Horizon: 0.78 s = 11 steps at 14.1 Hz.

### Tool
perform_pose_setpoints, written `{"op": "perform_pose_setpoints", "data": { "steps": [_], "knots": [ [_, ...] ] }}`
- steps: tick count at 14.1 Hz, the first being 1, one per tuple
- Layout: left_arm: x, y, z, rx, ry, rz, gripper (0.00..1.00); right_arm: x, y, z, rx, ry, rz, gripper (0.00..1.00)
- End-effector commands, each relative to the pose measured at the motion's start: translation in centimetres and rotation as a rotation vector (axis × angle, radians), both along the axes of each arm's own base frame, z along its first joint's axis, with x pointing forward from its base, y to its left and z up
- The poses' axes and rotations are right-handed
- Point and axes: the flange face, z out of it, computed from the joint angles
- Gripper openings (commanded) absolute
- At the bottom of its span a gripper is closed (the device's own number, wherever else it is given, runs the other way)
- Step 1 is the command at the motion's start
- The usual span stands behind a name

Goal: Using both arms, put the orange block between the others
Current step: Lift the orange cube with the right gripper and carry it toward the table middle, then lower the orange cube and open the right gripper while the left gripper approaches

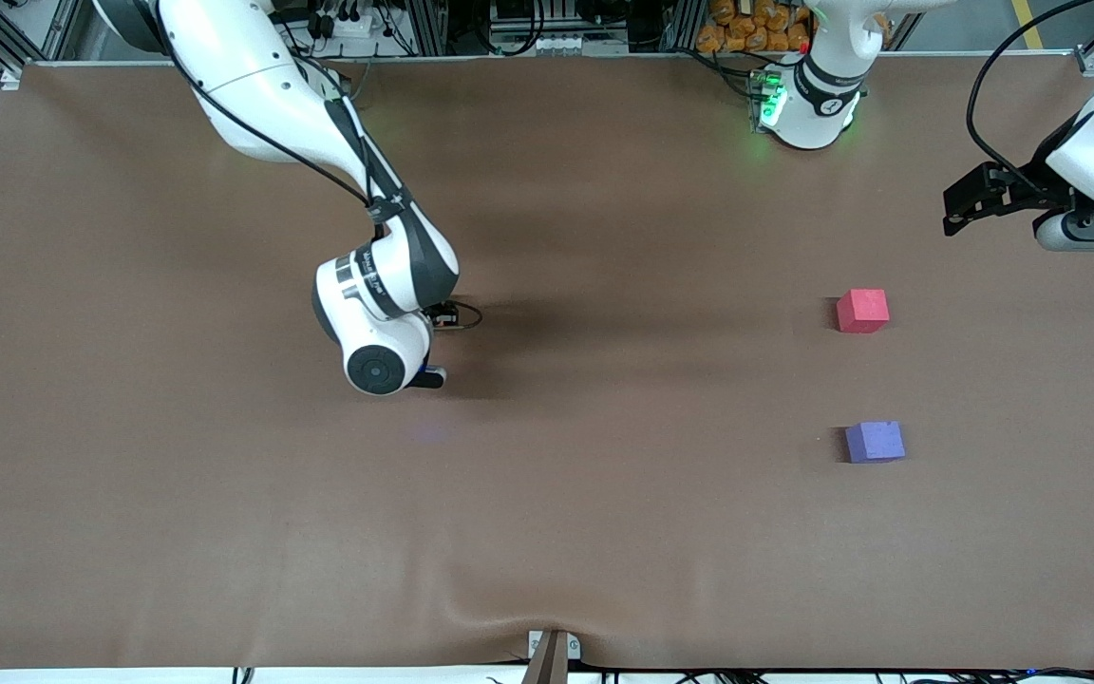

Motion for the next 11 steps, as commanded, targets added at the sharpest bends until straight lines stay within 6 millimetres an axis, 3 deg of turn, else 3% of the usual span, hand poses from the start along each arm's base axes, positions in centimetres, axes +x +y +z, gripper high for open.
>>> {"op": "perform_pose_setpoints", "data": {
  "steps": [1, 4, 6, 7, 9, 11],
  "knots": [
    [-0.5, -0.9, 0.2, -0.011, -0.004, 0.002, 1.0, -0.9, 2.5, 0.7, -0.014, -0.045, 0.013, 0.01],
    [-0.1, -4.4, -0.9, -0.01, -0.006, 0.004, 1.0, -2.3, 7.3, 0.7, -0.028, -0.15, -0.04, 0.01],
    [0.3, -6.4, -1.6, -0.014, -0.013, 0.005, 1.0, -2.4, 9.0, 0.7, -0.017, -0.19, -0.071, 0.05],
    [0.4, -7.2, -1.8, -0.017, -0.021, -0.006, 1.0, -2.3, 9.3, 0.3, -0.009, -0.194, -0.108, 0.26],
    [0.9, -8.9, -2.6, -0.025, -0.03, -0.013, 1.0, -2.2, 9.7, 0.6, -0.001, -0.19, -0.141, 1.0],
    [1.5, -10.9, -3.8, -0.036, -0.04, -0.002, 1.0, -1.7, 9.5, 1.1, 0.002, -0.197, -0.139, 1.0]
  ]
}}
